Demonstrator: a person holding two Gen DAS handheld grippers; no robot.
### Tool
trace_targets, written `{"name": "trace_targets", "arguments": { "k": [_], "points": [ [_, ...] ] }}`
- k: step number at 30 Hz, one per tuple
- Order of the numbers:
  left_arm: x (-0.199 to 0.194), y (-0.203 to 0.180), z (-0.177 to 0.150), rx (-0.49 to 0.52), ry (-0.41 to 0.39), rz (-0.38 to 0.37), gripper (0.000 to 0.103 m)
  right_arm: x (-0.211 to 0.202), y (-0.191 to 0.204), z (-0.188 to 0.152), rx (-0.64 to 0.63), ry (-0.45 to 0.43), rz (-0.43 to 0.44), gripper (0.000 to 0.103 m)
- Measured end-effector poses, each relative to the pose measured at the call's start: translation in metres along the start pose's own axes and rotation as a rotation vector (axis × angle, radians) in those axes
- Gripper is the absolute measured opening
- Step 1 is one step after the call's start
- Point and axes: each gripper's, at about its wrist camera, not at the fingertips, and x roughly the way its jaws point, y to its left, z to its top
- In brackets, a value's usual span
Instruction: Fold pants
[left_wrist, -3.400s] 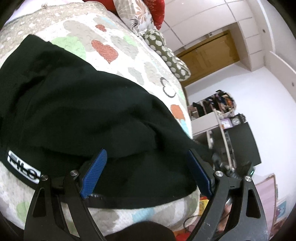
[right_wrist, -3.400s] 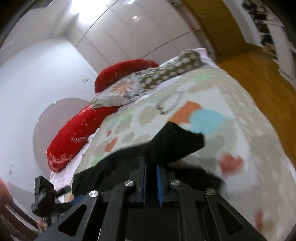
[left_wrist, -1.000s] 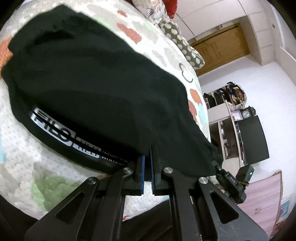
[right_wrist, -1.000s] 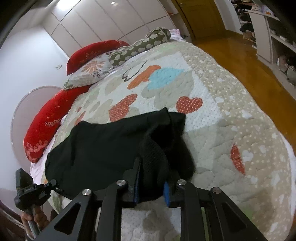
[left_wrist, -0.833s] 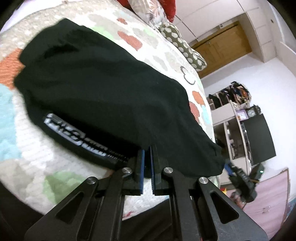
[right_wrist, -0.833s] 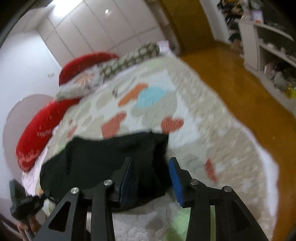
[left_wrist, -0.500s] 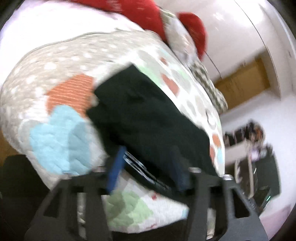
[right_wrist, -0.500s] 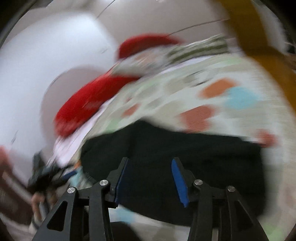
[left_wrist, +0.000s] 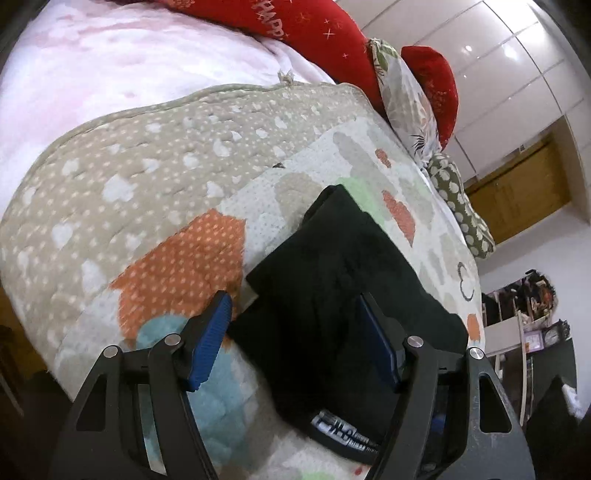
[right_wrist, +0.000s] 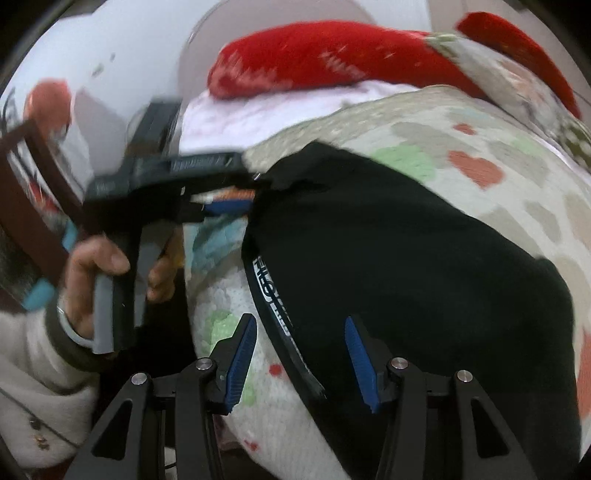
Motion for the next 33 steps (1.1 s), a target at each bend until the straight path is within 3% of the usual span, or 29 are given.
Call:
{"name": "trace_targets", "arguments": {
  "k": [6,7,9,12,16,19,21,24,28,33],
  "points": [
    [0.012,-0.012,0.004,0.061,-0.01,-0.013,0.068,0.03,0.01,0.004,-0.127,0.048,-0.228,0.045],
    [0.012,-0.013,0.004,0.069,-0.012,-0.009,0.066,0.032,0.008,0.005,-0.118,0.054,-0.223,0.042],
    [0.012,-0.013,0.004,0.085,-0.016,0.006,0.048,0.03,0.006,0.006,-0.107,0.051,-0.213,0.035],
    [0.007,-0.013,0.005,0.104,-0.007,-0.019,0.03,0.024,-0.001,0.009,-0.052,0.052,-0.157,0.032],
    [-0.018,-0.019,0.003,0.13,-0.043,-0.06,0.018,0.011,0.001,0.015,-0.015,0.029,-0.036,0.031],
    [-0.026,-0.016,0.0,0.149,-0.059,-0.028,0.018,0.016,0.017,0.016,-0.053,0.055,-0.006,0.031],
    [-0.016,-0.009,0.0,0.124,-0.027,-0.003,0.018,0.03,0.021,0.014,-0.064,0.093,-0.016,0.031],
    [-0.007,0.0,-0.002,0.105,0.001,0.027,0.021,0.047,0.016,0.015,-0.048,0.135,0.016,0.041],
    [-0.02,-0.001,0.001,0.091,-0.032,0.064,0.038,0.015,0.004,0.014,0.028,0.067,0.037,0.047],
    [-0.045,-0.014,0.002,0.104,-0.138,0.064,0.045,-0.043,-0.048,-0.011,0.252,-0.11,-0.12,0.048]
  ]
}}
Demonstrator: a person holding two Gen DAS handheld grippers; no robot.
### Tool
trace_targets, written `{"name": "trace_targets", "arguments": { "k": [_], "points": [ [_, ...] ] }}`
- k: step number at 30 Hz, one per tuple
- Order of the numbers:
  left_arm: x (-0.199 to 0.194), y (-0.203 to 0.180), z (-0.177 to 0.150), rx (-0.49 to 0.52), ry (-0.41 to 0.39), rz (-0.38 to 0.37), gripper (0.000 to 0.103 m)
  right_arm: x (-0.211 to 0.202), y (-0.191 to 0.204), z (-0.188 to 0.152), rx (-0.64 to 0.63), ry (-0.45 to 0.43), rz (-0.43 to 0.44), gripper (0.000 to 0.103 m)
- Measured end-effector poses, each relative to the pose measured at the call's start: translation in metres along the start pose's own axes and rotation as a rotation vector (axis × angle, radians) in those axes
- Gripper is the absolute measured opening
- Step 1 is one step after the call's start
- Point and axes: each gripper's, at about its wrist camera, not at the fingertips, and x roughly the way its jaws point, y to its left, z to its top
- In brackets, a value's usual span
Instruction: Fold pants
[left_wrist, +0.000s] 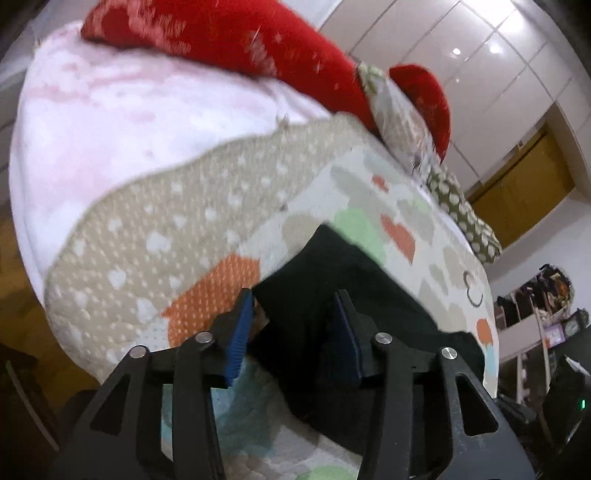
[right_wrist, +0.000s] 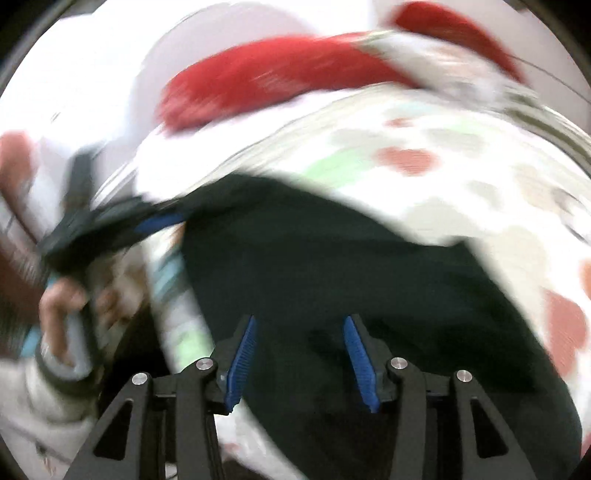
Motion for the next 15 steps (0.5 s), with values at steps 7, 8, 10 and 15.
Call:
{"name": "trace_targets", "arguments": {
  "k": [7,8,10,15],
  "points": [
    [0.013,-0.034,0.0,0.106,-0.028,-0.036,0.057,0.017,-0.052,0.008,0.131,-0.074,-0.096,0.048],
    [0.019,-0.037,0.0,0.119,-0.021,-0.028,0.057,0.023,-0.064,0.01,0.166,-0.082,-0.125,0.048],
    [0.036,-0.04,-0.001,0.147,0.002,0.008,0.057,0.03,-0.085,0.013,0.22,-0.092,-0.172,0.048],
    [0.067,-0.03,0.0,0.154,0.047,0.091,0.057,0.038,-0.119,0.013,0.306,-0.115,-0.123,0.048]
  ]
}}
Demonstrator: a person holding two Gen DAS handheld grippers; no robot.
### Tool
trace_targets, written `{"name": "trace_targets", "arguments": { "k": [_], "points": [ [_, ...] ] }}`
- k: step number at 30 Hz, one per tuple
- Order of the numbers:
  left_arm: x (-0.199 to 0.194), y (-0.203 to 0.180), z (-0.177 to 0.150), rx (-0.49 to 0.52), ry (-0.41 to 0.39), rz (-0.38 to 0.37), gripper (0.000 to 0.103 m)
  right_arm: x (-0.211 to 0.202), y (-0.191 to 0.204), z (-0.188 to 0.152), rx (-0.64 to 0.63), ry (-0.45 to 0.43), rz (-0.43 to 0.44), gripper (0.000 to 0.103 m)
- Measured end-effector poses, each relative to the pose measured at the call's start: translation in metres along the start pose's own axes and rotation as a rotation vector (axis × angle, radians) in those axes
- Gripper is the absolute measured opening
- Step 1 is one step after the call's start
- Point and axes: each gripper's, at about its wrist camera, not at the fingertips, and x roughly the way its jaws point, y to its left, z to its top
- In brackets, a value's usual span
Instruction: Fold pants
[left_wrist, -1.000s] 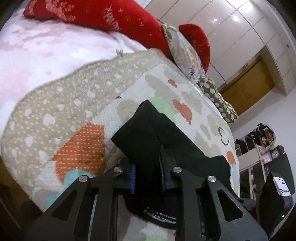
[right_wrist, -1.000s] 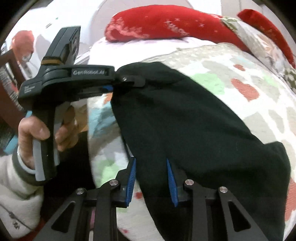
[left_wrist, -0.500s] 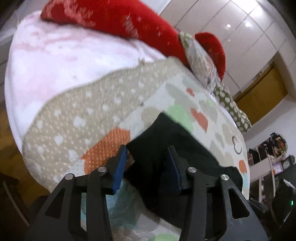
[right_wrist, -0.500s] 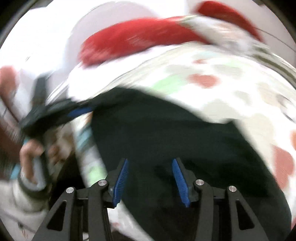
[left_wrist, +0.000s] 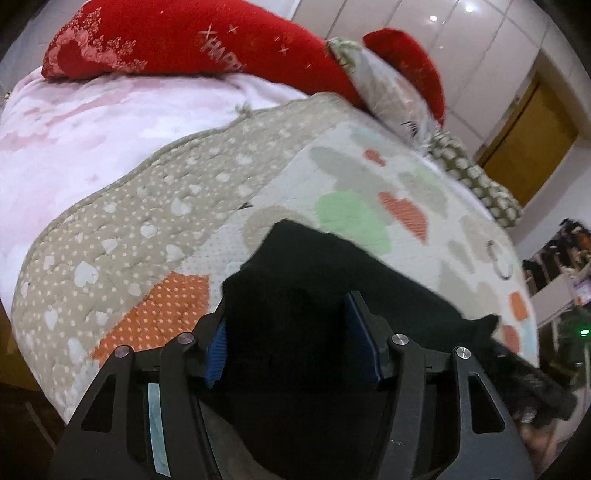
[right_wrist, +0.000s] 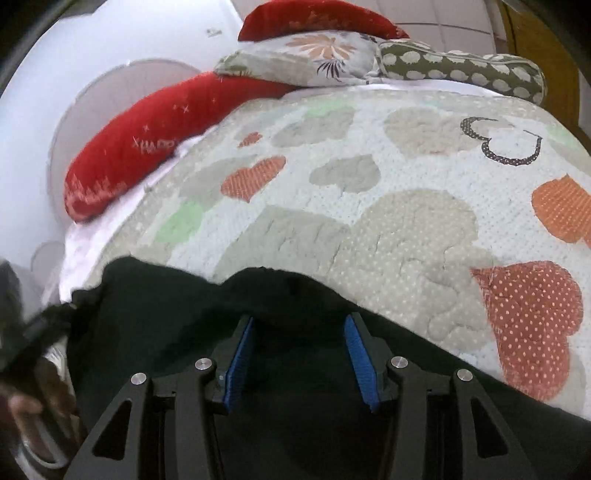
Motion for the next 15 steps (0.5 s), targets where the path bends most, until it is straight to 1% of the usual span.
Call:
{"name": "trace_targets", "arguments": {
  "k": [2,3,4,7,10,14,15],
  "points": [
    [0.002,0.007,0.001,-0.02,0.019,-0.013,0.057,-0.008,0.001,-0.001,-0.001,-0.005,-0.016,0.048],
    [-0.003,0.01,0.001,-0.032,0.015,-0.014,0.057,-0.014,0.002,-0.002,0.0,-0.014,-0.037,0.048],
    [-0.007,0.011,0.0,-0.035,0.003,-0.014,0.057,-0.024,0.003,-0.004,-0.002,-0.028,-0.047,0.048],
    [-0.028,0.009,-0.001,-0.021,-0.042,-0.009,0.057,-0.053,0.007,-0.017,0.005,-0.071,-0.028,0.049],
    [-0.045,-0.002,-0.004,0.015,-0.058,-0.019,0.057,-0.083,0.012,-0.037,0.011,-0.122,-0.01,0.052],
    [-0.065,-0.022,-0.012,0.079,-0.09,-0.024,0.057,-0.096,0.008,-0.059,0.029,-0.116,-0.025,0.056],
    [-0.068,-0.026,-0.013,0.093,-0.095,-0.028,0.059,-0.097,0.005,-0.066,0.042,-0.11,-0.036,0.056]
  ]
}}
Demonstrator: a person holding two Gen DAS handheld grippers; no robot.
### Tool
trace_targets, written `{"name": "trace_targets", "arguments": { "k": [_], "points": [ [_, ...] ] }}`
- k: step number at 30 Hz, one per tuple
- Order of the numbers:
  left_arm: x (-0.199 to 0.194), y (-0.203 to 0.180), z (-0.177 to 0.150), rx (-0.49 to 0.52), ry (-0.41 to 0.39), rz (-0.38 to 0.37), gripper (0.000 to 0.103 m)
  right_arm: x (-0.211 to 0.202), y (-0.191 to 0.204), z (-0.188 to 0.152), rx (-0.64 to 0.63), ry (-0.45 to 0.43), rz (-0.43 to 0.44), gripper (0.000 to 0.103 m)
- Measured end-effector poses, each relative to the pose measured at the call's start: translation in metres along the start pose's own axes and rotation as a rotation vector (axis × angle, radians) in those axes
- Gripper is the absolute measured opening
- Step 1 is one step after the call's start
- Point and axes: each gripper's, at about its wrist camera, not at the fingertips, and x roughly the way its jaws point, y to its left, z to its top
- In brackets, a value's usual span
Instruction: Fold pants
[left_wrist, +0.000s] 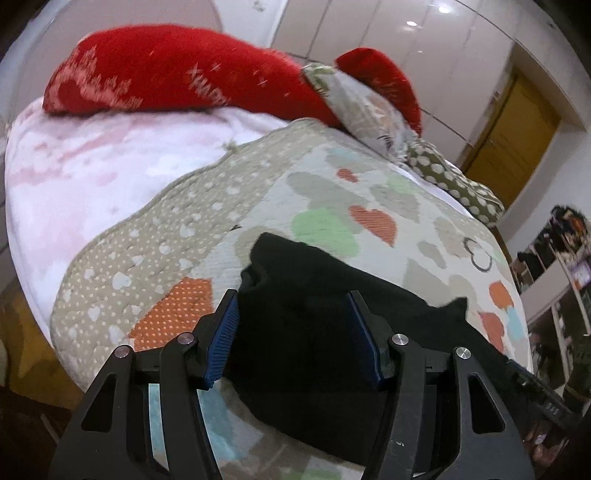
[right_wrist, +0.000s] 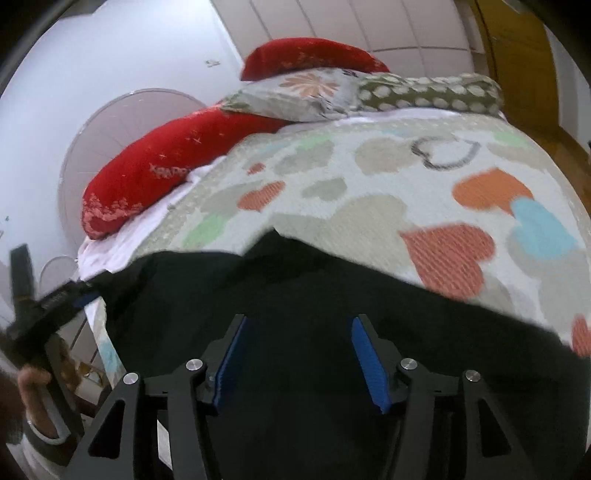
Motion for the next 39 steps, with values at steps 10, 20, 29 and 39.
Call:
{"name": "trace_targets", "arguments": {
  "k": [10,20,29,39],
  "points": [
    [-0.005,-0.033,-0.008,0.104,-0.022,-0.003,0.059,0.002,-0.029,-0.031,0.103,0.027,-0.057,0.056],
    [0.028,-0.056,-0.016,0.191,0.014,0.007,0.059,0.023,-0.033,-0.013,0.067,-0.002,-0.109,0.062],
    [0.003,-0.085,-0.012,0.252,-0.009,-0.091,0.059,0.0,-0.031,-0.018,0.055,-0.001,-0.171,0.062],
    [0.013,-0.147,-0.036,0.393,0.133,-0.257,0.07,-0.058,-0.054,-0.044,0.077,-0.038,-0.264,0.063]
  ]
}}
